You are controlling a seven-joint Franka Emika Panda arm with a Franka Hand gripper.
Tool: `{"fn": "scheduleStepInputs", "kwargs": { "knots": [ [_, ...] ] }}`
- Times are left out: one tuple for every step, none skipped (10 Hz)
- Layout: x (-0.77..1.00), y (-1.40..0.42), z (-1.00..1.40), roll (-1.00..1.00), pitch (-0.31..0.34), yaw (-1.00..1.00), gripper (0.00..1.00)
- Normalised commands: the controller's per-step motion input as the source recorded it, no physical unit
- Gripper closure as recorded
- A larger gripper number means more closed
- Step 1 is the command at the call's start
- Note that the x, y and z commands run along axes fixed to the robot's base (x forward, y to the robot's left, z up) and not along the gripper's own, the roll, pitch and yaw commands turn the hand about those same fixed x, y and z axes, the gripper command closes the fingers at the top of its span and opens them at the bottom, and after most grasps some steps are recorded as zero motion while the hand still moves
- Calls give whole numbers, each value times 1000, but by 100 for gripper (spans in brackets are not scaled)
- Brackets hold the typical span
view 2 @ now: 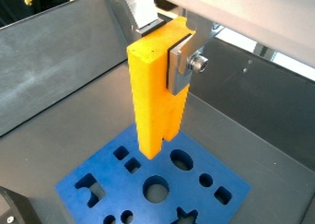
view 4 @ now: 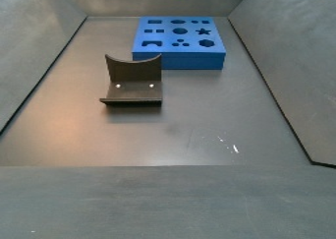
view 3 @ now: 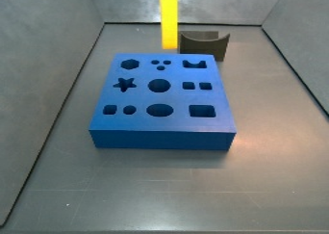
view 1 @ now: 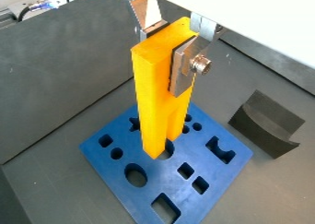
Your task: Insert the double-square object.
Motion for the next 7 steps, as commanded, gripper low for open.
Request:
{"fn": "scheduleStepInputs", "kwargs": {
  "knots": [
    [0, 0, 0, -4, 0, 0, 100],
    [149, 0, -171, -3, -7, -17, 100],
    [246, 6, -189, 0, -4, -463, 100],
    [294, 83, -191, 0, 0, -834, 100],
    [217, 91, -169, 0, 0, -891, 100],
    [174, 103, -166, 0, 50, -831, 100],
    [263, 106, -226, 0, 147, -671, 100]
  ]
}}
